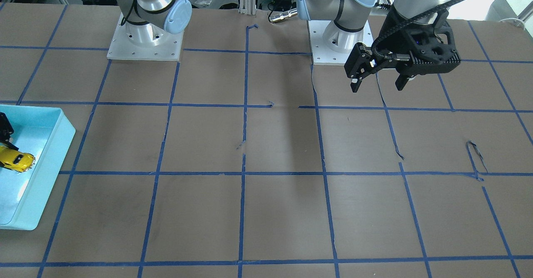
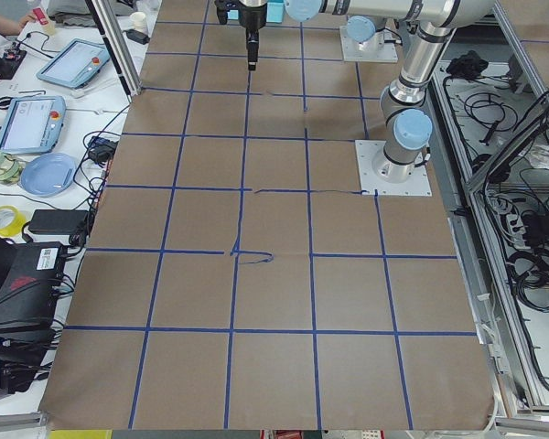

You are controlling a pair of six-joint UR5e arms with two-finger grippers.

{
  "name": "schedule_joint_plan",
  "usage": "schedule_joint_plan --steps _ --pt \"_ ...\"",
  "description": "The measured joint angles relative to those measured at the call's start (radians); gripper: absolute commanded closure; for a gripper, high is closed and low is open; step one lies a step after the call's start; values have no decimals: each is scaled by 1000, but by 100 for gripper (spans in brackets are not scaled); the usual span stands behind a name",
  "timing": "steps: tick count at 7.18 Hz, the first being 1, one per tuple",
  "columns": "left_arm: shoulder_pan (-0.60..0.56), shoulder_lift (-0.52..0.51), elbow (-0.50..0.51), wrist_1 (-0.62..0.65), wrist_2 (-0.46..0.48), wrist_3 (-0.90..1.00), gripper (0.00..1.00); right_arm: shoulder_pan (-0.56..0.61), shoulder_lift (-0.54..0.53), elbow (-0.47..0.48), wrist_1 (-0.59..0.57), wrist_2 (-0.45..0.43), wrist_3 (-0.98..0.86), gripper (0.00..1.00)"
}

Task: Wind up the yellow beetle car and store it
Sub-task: 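Lower the car into the blue bin and open the right gripper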

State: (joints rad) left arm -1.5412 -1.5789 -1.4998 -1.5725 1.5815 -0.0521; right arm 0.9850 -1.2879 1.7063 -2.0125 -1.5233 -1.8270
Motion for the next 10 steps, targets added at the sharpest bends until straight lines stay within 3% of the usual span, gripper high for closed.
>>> schedule_joint_plan --steps 4,7,8,10 --pt "1 0 1 0 3 1 0 -86 37 36 -20 -56 -118 64" --pt "1 0 1 0 3 2 0 -118 91 105 -133 -57 -124 63" --pt "2 0 1 0 3 1 0 -122 97 120 -156 -56 -122 4" --pt "2 1 0 0 4 2 0 -124 99 132 -164 -52 -91 0"
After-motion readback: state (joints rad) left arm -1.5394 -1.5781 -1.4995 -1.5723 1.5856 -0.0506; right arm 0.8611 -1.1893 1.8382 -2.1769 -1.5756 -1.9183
